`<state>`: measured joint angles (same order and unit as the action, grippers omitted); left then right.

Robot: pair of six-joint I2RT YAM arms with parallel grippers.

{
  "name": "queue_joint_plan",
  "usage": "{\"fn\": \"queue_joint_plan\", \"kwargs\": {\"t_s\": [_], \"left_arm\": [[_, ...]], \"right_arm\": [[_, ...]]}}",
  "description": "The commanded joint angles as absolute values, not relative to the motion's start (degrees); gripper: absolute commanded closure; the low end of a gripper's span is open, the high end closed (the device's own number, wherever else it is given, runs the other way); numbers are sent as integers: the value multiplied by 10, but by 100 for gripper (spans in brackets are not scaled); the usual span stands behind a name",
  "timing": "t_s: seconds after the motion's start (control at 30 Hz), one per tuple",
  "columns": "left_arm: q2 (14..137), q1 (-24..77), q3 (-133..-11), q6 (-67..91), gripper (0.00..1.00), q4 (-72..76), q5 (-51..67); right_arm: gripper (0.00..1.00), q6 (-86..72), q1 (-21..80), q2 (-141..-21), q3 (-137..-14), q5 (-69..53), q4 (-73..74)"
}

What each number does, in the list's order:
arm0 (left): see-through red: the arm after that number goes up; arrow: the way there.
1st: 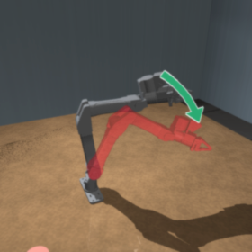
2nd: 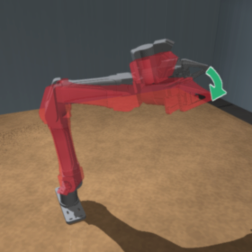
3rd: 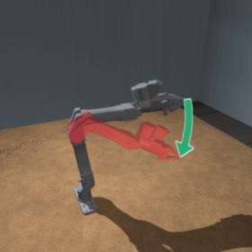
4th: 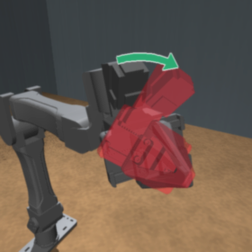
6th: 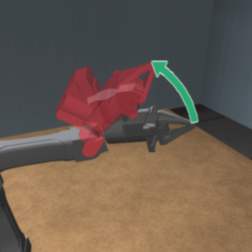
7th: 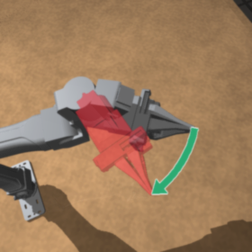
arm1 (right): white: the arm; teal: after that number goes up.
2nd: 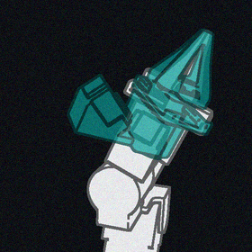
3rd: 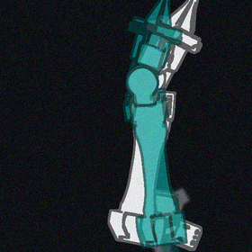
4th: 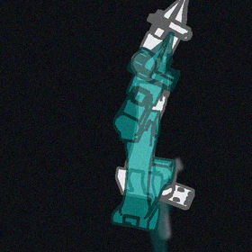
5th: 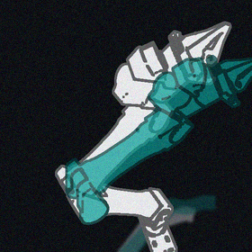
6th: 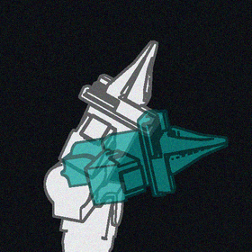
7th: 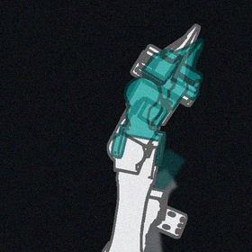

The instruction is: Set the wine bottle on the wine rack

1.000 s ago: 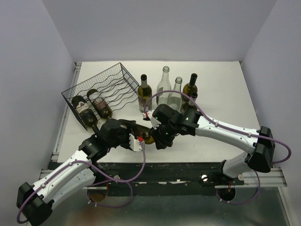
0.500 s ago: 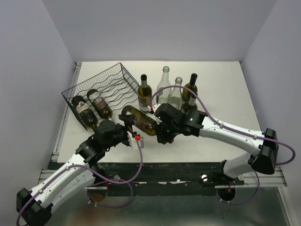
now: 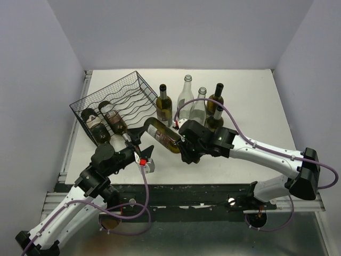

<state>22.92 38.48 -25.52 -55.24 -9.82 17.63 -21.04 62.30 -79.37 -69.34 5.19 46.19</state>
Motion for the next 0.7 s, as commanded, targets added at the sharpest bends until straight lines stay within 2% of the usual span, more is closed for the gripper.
{"fn": "queue_joint_plan", "kwargs": {"t_s": [0.0,0.17,0.27,0.43,0.67], "left_arm": [[221,376,-233,-512,1,-27,121],[227,374,-232,-356,1,113,-70],[247,373,-280,-255,1,94,-160],[279,367,-353,-222,1,1,-181],[256,364,-345,-217,1,17,-186]], "right_arm": [[99,-216,624,-793,-692,66,367],[99,-221,626,-819,-679,51,320],[99,-233,626,-843,-681,39,286],[99,-266,628,-888,-698,30,225],[99,-282,633,-974,-749,39,187]]}}
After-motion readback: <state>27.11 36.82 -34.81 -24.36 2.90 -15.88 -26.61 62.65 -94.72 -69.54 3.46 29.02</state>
